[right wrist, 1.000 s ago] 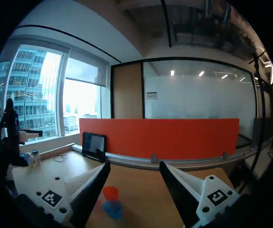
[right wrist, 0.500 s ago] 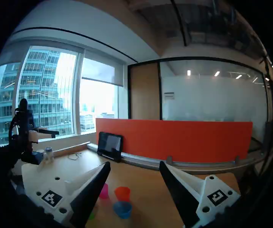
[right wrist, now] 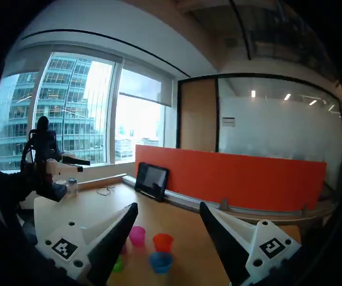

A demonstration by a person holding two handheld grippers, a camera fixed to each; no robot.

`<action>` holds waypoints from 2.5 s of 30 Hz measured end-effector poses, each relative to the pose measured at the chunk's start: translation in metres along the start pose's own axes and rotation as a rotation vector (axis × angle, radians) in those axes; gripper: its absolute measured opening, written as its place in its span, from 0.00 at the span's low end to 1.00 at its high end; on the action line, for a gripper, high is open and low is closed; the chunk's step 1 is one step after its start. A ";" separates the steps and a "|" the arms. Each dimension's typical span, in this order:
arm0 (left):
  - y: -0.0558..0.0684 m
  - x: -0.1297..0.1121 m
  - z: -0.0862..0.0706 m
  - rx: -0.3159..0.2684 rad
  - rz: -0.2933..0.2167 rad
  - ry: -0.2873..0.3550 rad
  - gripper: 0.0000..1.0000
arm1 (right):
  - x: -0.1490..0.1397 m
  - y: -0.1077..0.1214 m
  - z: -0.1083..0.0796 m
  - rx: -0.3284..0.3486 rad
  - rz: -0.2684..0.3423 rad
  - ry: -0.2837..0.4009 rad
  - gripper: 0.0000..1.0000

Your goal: Pour water

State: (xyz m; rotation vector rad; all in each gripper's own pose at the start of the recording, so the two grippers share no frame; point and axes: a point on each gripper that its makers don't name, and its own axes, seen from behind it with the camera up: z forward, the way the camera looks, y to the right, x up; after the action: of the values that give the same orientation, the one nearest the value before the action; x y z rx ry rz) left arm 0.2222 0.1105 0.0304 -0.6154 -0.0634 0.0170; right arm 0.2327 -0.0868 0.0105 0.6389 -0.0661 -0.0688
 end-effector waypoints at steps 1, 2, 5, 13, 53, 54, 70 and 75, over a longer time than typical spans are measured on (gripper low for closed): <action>0.002 -0.001 0.000 -0.007 0.004 -0.004 0.97 | -0.002 0.000 0.000 0.001 -0.005 -0.007 1.00; 0.003 -0.002 0.000 -0.013 0.008 -0.007 0.97 | -0.003 0.001 0.001 0.002 -0.010 -0.015 1.00; 0.009 -0.006 0.000 -0.037 0.016 -0.023 0.97 | -0.009 -0.001 0.001 0.016 -0.019 -0.044 1.00; 0.022 -0.022 0.001 -0.090 0.031 -0.071 0.97 | -0.031 -0.006 -0.001 0.058 -0.040 -0.136 1.00; 0.082 -0.122 0.013 -0.260 0.087 -0.270 0.97 | -0.123 0.003 0.007 0.124 -0.063 -0.374 1.00; 0.084 -0.126 0.013 -0.265 0.088 -0.274 0.97 | -0.125 0.004 0.007 0.124 -0.064 -0.379 1.00; 0.114 -0.171 0.018 -0.329 0.133 -0.342 0.97 | -0.161 0.007 0.014 0.134 -0.061 -0.434 1.00; 0.120 -0.187 0.019 -0.348 0.130 -0.372 0.97 | -0.168 0.007 0.017 0.136 -0.062 -0.446 1.00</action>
State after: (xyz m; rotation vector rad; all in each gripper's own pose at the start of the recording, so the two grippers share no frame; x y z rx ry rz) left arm 0.0345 0.2131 -0.0332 -0.9577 -0.3929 0.2509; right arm 0.0639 -0.0765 0.0213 0.7526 -0.4847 -0.2675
